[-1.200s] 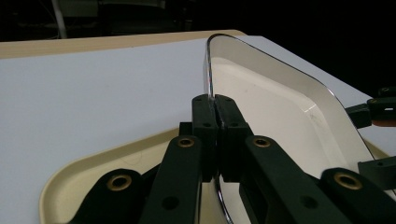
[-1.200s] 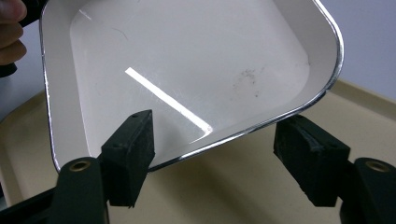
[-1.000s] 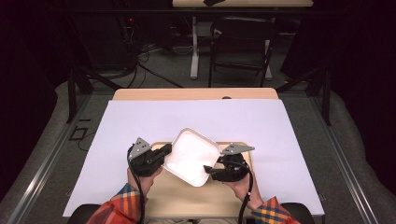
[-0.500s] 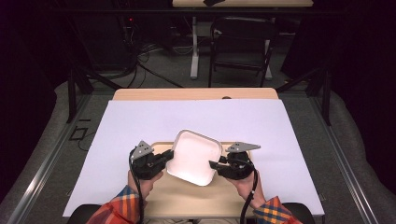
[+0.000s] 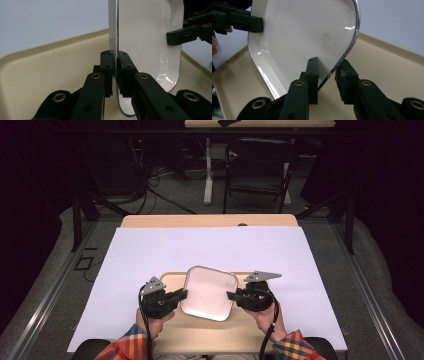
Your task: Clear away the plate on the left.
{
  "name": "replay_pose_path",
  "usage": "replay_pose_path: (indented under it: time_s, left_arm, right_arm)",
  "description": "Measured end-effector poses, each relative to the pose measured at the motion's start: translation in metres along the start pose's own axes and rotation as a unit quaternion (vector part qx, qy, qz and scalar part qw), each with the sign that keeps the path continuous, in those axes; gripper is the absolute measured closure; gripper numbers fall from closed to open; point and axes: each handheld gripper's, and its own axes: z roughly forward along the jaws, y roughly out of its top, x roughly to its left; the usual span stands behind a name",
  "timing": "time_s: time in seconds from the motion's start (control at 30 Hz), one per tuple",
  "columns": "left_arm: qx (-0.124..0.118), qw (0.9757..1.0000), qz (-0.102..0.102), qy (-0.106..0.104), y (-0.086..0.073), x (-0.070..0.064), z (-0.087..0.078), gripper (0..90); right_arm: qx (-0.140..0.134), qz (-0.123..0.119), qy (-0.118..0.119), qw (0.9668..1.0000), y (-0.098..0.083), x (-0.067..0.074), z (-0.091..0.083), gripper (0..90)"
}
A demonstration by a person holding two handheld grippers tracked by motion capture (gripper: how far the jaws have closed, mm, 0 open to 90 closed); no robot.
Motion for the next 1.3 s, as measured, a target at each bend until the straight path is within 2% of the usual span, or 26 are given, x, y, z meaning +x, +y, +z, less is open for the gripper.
replay_pose_path:
  time_s: [0.33,0.43,0.63,0.73,0.8,1.0,1.3]
  left_arm:
    - [0.027,0.9994,-0.016,-0.017,-0.008,-0.001,0.000,82.6]
    - [0.046,0.9988,-0.009,-0.012,-0.010,-0.003,0.003,82.6]
    - [0.069,0.9973,-0.019,-0.016,-0.013,-0.001,0.006,82.4]
    - [0.073,0.9966,-0.031,-0.021,-0.015,0.000,0.007,82.1]
    - [0.078,0.9962,-0.032,-0.021,-0.016,0.000,0.007,81.7]
    - [0.097,0.9944,-0.035,-0.022,-0.020,0.000,0.011,80.1]
    - [0.106,0.9937,-0.029,-0.019,-0.022,0.000,0.015,78.4]
  right_arm:
    - [0.032,-0.001,0.020,0.9993,0.001,-0.004,0.002,75.0]
    - [0.044,0.003,0.024,0.9987,0.002,-0.006,0.003,75.6]
    - [0.066,0.018,0.036,0.9971,0.001,-0.012,0.008,76.0]
    - [0.071,0.019,0.040,0.9965,0.001,-0.013,0.010,76.0]
    - [0.073,0.024,0.045,0.9960,0.002,-0.014,0.012,76.1]
    - [0.077,0.022,0.040,0.9960,0.003,-0.014,0.016,75.6]
    - [0.076,0.012,0.030,0.9966,0.003,-0.015,0.020,73.1]
